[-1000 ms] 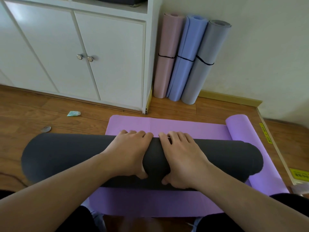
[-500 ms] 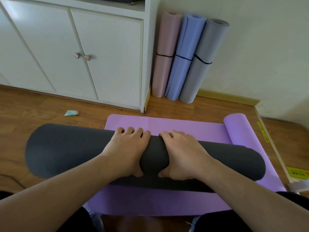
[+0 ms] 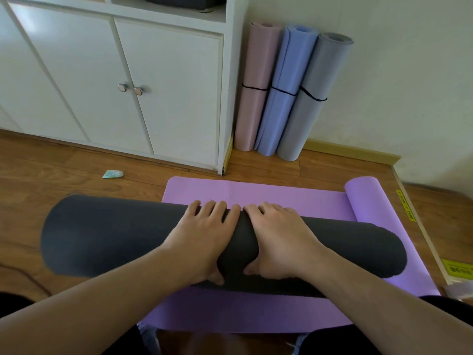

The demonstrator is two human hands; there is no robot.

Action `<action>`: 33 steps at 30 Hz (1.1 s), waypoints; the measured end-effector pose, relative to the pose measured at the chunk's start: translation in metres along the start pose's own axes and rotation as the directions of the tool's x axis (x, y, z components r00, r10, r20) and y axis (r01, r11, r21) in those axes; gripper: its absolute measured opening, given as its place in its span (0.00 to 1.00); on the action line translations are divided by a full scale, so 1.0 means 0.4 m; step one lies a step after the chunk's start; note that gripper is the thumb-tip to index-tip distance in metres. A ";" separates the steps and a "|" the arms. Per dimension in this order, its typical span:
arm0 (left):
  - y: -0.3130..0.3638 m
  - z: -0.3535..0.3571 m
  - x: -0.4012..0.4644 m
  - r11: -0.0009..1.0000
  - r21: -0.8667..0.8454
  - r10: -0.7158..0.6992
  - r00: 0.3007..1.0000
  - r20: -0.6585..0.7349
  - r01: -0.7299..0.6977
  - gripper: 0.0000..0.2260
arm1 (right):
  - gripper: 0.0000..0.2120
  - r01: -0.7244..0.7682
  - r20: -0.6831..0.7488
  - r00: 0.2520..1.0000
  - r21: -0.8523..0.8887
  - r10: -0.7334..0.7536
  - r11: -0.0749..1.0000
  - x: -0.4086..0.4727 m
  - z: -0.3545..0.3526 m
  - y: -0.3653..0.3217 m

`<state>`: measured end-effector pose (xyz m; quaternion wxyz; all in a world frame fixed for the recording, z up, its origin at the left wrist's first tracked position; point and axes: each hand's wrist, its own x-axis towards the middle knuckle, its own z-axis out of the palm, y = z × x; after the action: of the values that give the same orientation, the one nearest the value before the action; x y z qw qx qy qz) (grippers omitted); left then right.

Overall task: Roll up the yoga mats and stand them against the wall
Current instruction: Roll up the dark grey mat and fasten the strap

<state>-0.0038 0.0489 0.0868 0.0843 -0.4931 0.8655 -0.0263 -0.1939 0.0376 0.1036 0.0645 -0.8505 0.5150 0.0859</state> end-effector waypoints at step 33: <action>-0.043 -0.006 0.009 0.982 -0.191 0.001 1.000 0.020 0.002 0.48 | 0.56 0.062 -0.057 0.996 -0.072 -0.066 0.995 -0.007 0.023 -0.017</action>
<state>0.0086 0.0370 0.0910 0.0453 -0.4994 0.8630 0.0617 -0.1899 0.0447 0.0953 0.0219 -0.8705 0.4857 0.0766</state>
